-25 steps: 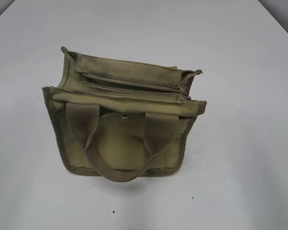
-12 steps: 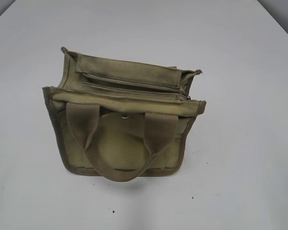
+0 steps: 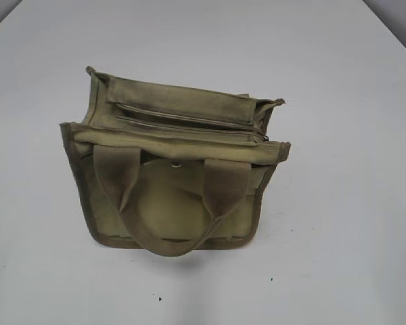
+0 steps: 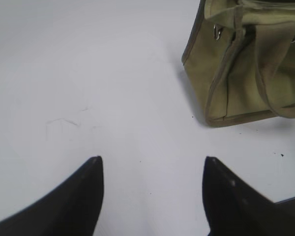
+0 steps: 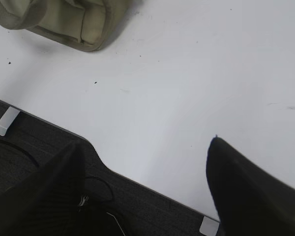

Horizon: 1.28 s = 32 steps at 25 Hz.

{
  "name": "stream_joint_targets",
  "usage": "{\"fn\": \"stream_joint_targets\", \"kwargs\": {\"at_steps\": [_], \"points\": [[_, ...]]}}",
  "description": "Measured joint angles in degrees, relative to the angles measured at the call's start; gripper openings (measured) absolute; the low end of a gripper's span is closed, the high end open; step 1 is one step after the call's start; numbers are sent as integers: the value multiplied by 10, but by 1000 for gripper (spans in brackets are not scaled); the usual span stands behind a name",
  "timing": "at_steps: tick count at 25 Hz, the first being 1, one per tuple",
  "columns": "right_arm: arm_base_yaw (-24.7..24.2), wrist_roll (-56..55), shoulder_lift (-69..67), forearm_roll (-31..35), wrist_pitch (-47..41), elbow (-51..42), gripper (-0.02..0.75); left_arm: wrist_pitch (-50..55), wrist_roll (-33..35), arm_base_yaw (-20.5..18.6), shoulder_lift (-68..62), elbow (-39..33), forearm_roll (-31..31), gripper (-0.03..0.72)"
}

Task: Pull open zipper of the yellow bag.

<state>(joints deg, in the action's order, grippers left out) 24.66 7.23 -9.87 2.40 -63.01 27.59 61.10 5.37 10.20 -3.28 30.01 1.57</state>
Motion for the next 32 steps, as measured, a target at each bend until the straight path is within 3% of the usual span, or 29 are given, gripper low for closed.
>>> {"fn": "stream_joint_targets", "kwargs": {"at_steps": [21, 26, 32], "points": [[-6, 1, 0, 0, 2, 0, 594, 0, 0, 0, 0, 0, -4, 420], [-105, 1, 11, 0, 3, 0, 594, 0, 0, -11, 0, 0, -5, 418], [-210, 1, 80, -1, 3, 0, 594, 0, 0, -74, 0, 0, -5, 418]]}}
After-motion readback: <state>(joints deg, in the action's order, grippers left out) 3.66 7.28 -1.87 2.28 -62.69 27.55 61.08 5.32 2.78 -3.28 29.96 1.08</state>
